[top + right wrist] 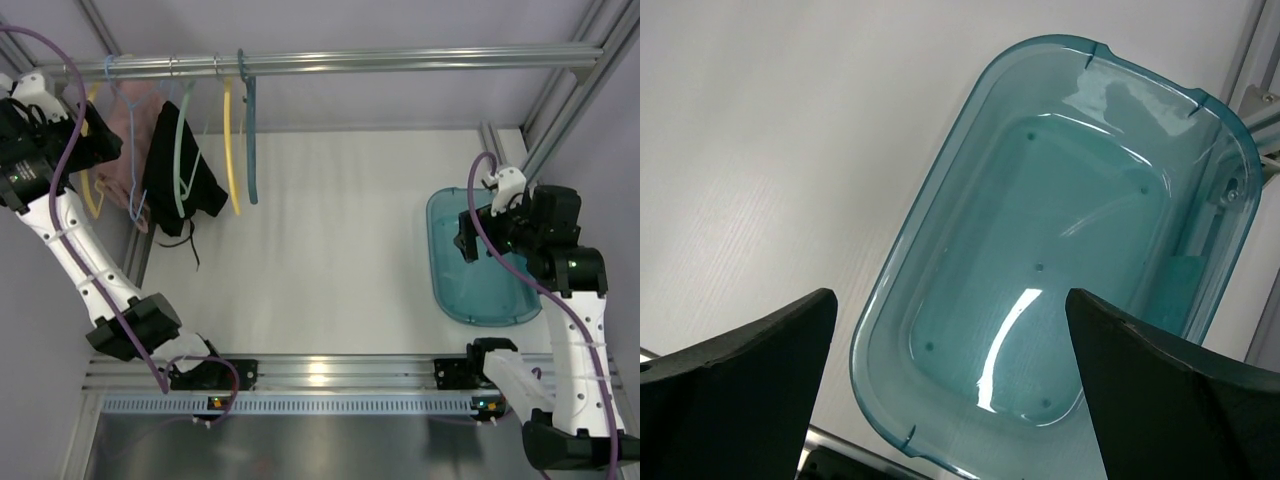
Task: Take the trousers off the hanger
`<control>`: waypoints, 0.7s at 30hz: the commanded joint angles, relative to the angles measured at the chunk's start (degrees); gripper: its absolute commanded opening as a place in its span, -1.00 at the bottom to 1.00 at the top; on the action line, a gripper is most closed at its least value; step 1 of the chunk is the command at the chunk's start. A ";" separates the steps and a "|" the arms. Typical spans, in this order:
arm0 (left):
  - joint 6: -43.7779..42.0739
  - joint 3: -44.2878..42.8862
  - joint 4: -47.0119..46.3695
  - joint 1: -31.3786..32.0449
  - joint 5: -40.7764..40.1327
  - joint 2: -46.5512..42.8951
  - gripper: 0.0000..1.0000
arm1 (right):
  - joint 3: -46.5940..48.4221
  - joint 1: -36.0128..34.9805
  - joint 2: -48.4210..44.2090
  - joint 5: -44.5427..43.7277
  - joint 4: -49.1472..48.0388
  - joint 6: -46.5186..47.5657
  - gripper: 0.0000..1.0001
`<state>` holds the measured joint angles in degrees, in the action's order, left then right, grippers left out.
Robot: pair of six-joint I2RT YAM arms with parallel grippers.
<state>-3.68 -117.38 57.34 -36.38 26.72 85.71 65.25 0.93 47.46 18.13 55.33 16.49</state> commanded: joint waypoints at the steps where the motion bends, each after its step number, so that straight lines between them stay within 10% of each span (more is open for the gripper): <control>1: -5.01 1.97 -6.43 -0.36 9.12 -2.91 0.88 | -0.21 0.65 0.09 1.12 -0.93 0.21 0.99; 21: 2.01 7.96 -19.02 1.05 14.24 -6.44 0.74 | -4.17 0.65 0.96 1.03 -3.56 -0.85 0.99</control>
<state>-3.40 -109.49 42.54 -35.88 39.68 76.90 61.14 0.93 47.92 18.22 54.78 16.27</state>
